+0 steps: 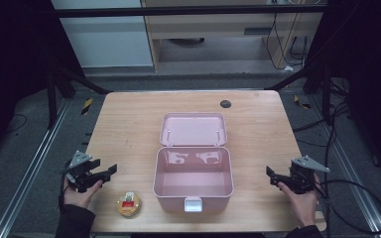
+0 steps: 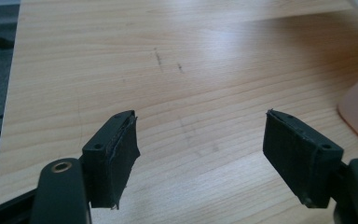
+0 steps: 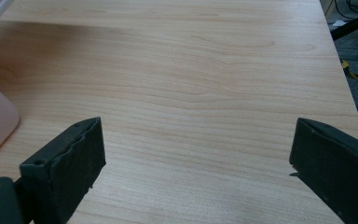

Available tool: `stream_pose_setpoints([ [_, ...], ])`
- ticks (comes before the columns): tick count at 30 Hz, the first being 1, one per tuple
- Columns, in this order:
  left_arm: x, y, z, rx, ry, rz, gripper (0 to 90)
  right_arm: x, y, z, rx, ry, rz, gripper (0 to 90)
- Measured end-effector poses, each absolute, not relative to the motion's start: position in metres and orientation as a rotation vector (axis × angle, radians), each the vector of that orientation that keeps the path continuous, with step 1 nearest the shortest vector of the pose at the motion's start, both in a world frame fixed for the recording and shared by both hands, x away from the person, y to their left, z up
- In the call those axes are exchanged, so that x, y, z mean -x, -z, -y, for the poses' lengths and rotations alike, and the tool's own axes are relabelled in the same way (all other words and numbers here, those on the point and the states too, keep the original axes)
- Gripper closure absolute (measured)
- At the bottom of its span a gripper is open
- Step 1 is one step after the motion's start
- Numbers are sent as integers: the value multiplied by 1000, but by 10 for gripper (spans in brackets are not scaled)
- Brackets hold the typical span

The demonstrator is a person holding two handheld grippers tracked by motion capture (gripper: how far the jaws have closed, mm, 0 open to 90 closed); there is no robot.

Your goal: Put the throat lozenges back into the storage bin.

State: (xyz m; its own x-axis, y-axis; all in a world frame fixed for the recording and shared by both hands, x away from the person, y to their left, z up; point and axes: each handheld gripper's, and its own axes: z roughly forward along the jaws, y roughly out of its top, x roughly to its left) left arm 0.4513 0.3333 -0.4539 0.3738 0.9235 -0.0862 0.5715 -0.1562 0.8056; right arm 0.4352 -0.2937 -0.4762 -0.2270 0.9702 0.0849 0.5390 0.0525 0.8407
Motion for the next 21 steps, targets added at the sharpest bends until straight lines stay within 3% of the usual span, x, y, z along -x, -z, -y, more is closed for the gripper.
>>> stream_pose_setpoints([
  [21, -447, 423, -331, -1958, -519, -1139, 237, -432, 466, 292, -1503, -1036, -1786, 14],
])
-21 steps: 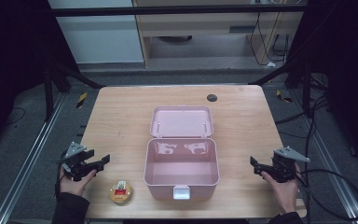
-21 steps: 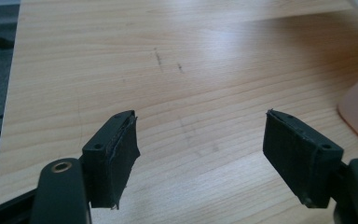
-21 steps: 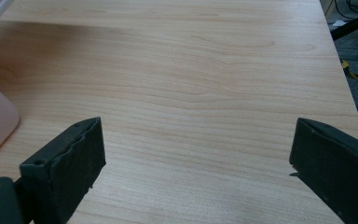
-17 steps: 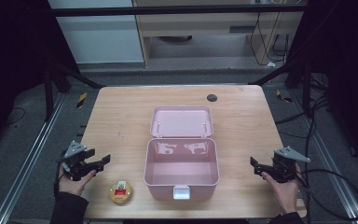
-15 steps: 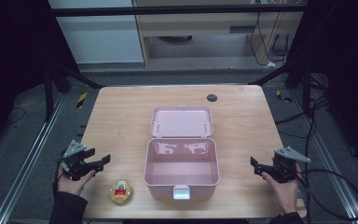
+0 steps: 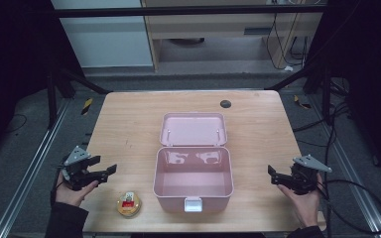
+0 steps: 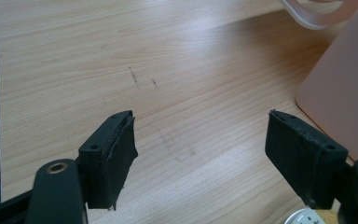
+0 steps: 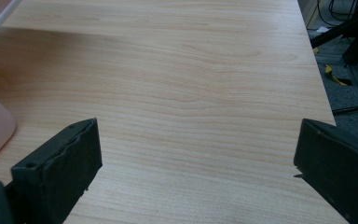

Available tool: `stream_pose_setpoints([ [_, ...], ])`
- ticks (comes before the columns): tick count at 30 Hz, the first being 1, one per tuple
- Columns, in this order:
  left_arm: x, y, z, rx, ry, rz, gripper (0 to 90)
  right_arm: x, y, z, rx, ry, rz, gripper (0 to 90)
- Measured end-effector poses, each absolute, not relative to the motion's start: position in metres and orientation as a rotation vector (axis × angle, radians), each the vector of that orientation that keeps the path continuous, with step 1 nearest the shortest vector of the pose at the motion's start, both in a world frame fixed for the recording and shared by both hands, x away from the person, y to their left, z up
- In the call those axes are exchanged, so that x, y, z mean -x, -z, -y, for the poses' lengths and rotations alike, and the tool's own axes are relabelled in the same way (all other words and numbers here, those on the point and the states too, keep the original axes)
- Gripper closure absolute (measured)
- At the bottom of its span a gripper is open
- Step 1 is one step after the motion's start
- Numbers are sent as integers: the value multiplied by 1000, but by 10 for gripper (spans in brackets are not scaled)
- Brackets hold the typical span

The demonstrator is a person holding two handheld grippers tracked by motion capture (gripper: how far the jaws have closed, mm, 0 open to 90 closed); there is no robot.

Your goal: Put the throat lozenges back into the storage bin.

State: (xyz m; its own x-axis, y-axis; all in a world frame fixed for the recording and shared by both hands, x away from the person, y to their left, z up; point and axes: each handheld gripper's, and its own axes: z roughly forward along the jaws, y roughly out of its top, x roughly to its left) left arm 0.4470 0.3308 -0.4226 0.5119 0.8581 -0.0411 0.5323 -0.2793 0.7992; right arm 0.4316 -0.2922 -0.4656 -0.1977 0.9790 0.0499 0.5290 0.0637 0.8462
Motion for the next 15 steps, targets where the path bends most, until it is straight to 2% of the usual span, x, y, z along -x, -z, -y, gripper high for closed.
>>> stream_pose_setpoints([
  [15, -444, 408, -325, -2190, -385, -971, 227, -432, 469, 291, -1474, -1046, -1822, 47],
])
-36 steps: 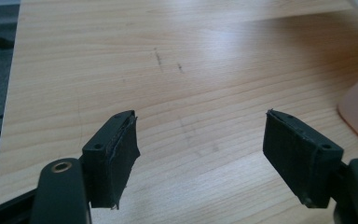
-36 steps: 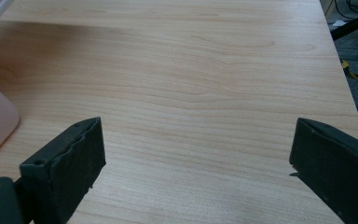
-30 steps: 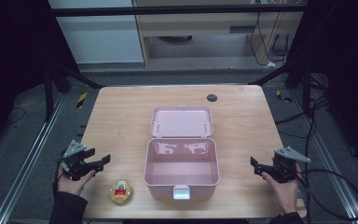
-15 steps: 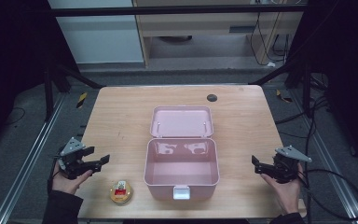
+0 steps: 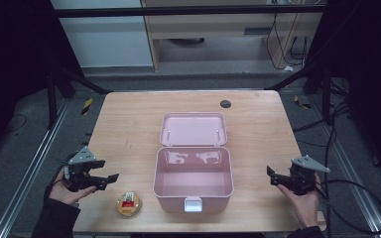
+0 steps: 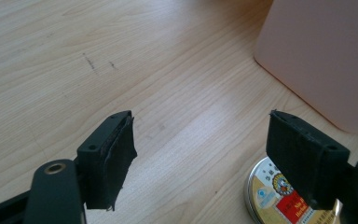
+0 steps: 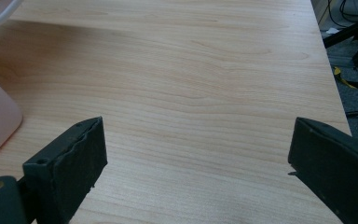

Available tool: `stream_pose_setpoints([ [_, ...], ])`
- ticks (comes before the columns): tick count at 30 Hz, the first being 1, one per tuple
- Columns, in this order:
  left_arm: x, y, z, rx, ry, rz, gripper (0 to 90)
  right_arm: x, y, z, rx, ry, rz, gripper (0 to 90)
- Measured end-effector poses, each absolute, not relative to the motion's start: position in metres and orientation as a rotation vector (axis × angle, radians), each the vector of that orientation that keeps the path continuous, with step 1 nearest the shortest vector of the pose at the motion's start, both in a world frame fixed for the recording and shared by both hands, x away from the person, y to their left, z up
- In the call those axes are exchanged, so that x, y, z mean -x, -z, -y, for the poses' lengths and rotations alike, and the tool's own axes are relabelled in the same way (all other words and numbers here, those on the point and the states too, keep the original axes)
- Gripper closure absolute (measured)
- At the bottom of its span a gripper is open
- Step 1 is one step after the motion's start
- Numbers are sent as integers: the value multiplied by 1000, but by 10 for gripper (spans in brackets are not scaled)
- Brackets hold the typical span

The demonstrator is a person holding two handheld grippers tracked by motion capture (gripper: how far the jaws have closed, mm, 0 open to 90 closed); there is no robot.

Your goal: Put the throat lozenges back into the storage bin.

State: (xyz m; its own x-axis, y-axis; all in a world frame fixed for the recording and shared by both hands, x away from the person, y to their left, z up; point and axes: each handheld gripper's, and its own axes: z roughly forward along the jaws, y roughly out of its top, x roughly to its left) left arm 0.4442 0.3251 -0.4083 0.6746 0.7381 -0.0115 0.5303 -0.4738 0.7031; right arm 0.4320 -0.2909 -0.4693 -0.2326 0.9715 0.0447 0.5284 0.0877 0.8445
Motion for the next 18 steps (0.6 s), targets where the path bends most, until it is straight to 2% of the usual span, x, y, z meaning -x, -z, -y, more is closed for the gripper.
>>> stream_pose_setpoints([
  [18, -440, 403, -302, -2420, -311, -750, 142, -433, 474, 287, -1441, -1017, -1864, 46],
])
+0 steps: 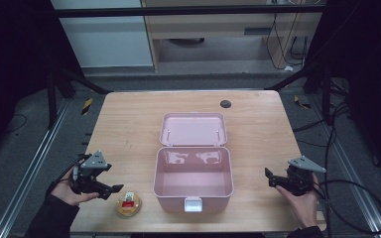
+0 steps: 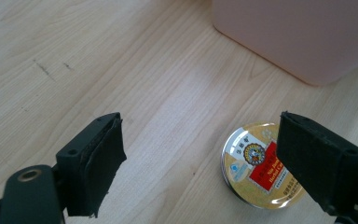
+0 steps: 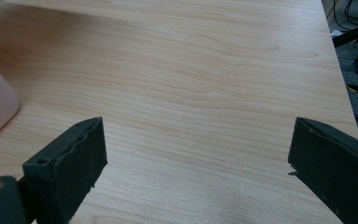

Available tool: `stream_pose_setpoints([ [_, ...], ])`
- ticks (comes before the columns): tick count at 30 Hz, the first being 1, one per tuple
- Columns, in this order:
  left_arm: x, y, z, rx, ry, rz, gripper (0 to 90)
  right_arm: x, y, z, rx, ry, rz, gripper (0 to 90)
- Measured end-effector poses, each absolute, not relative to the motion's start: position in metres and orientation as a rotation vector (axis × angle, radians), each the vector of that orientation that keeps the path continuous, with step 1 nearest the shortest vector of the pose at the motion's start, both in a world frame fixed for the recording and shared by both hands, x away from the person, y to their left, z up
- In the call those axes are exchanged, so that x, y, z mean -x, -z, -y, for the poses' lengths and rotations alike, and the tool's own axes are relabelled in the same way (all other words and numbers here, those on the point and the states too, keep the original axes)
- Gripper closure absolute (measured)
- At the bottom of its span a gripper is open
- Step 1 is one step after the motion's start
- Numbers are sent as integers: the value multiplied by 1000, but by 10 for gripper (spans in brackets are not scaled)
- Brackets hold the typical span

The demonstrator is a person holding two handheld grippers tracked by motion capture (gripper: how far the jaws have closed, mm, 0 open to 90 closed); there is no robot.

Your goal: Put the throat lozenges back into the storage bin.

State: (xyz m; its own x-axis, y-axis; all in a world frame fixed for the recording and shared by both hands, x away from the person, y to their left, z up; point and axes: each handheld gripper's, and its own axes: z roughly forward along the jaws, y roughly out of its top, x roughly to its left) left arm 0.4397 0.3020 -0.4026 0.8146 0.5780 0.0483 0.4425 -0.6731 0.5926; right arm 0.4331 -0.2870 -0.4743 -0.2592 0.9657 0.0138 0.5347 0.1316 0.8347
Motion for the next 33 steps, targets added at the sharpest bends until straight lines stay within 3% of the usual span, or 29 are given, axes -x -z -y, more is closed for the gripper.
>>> stream_pose_setpoints([
  [33, -420, 434, -272, -2674, -202, -470, 78, -434, 480, 283, -1400, -971, -1909, 36],
])
